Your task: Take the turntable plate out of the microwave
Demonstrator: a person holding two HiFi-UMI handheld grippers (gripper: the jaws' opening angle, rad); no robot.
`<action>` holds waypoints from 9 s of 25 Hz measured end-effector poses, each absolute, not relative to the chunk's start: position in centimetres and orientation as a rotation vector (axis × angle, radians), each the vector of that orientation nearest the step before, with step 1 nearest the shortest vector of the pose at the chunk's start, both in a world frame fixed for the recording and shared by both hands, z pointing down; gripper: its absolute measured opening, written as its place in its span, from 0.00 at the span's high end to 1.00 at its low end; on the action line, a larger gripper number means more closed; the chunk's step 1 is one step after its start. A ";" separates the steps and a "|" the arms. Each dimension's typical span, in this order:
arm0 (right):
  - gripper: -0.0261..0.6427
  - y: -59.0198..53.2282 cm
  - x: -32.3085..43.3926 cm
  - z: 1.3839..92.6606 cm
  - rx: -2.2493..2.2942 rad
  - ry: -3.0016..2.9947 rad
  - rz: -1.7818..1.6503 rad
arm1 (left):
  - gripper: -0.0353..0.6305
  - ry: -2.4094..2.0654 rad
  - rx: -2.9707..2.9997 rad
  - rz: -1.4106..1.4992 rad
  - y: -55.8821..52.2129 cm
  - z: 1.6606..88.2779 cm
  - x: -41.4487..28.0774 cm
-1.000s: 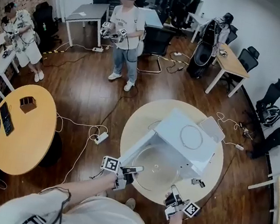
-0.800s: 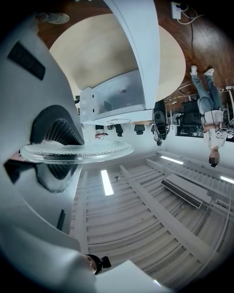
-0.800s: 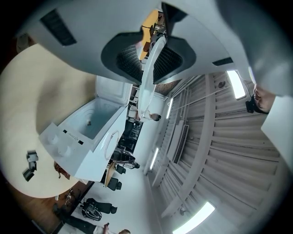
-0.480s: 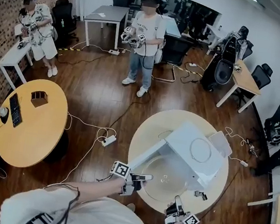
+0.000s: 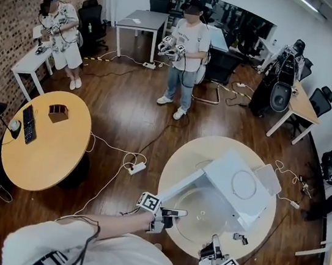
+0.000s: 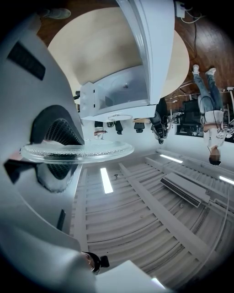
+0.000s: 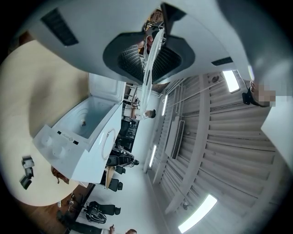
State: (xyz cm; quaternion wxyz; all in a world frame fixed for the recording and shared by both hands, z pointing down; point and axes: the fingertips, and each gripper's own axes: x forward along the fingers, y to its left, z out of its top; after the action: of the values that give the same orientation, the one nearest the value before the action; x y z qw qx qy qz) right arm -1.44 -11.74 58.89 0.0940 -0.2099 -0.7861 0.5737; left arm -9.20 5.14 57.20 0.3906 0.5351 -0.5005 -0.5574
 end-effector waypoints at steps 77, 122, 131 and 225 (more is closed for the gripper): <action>0.89 -14.6 1.0 67.6 -0.691 -1.984 1.728 | 0.90 -1.442 1.168 -1.466 3.7 64.7 -1.4; 0.91 -17.0 -1.0 75.6 -0.430 -1.910 1.681 | 0.89 -1.506 0.873 -1.362 2.2 76.1 -3.6; 0.91 -18.8 -0.2 79.1 -0.345 -1.912 1.632 | 0.89 -1.434 0.840 -1.374 0.9 78.2 -3.3; 0.91 -17.9 -3.7 84.5 -0.310 -1.813 1.728 | 0.86 -1.447 0.797 -1.195 1.3 84.7 -6.5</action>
State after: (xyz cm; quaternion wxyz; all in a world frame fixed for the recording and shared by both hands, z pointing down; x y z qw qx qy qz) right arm -3.75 -17.87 84.50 0.3043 -0.1170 -0.6843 0.6522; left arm -6.51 1.26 84.74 0.5239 0.3330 -0.6044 -0.4993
